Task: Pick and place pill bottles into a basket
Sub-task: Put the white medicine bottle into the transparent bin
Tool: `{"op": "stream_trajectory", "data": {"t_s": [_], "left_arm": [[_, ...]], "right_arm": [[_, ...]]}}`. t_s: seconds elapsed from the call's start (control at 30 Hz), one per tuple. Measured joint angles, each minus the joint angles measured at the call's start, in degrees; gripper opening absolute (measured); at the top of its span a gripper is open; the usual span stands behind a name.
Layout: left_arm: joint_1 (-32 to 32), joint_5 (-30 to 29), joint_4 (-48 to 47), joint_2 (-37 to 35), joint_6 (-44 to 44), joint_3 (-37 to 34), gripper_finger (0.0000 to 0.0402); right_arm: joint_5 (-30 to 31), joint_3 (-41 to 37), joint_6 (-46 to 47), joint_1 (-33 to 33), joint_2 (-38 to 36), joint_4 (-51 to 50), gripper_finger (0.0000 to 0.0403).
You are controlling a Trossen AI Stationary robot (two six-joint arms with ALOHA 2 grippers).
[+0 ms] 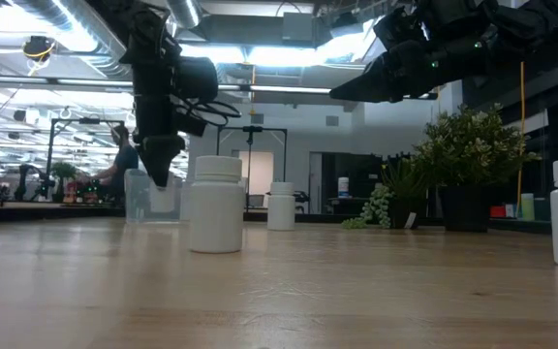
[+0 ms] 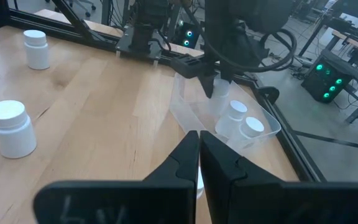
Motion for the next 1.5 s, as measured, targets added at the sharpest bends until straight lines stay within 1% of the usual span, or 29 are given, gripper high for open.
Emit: {"op": "stream_trajectory", "data": {"t_s": [0.1,0.2,0.97,1.5], "left_arm": [[-0.02,0.0,0.06,0.0,0.0,0.0,0.0214],[-0.02,0.05,0.89,0.0,0.22,0.0,0.0218],[-0.02,0.22,1.43,-0.02,0.25,0.0,0.0204],[-0.02,0.01,0.14,-0.07,0.25,0.0,0.0205]], "right_arm": [[0.0,0.0,-0.01,0.02,0.0,0.0,0.0019],[-0.01,0.0,0.01,0.0,0.0,-0.02,0.0019],[-0.01,0.0,0.01,0.01,0.0,0.0,0.0019],[0.01,0.0,0.01,0.02,0.0,-0.02,0.0019]]}}
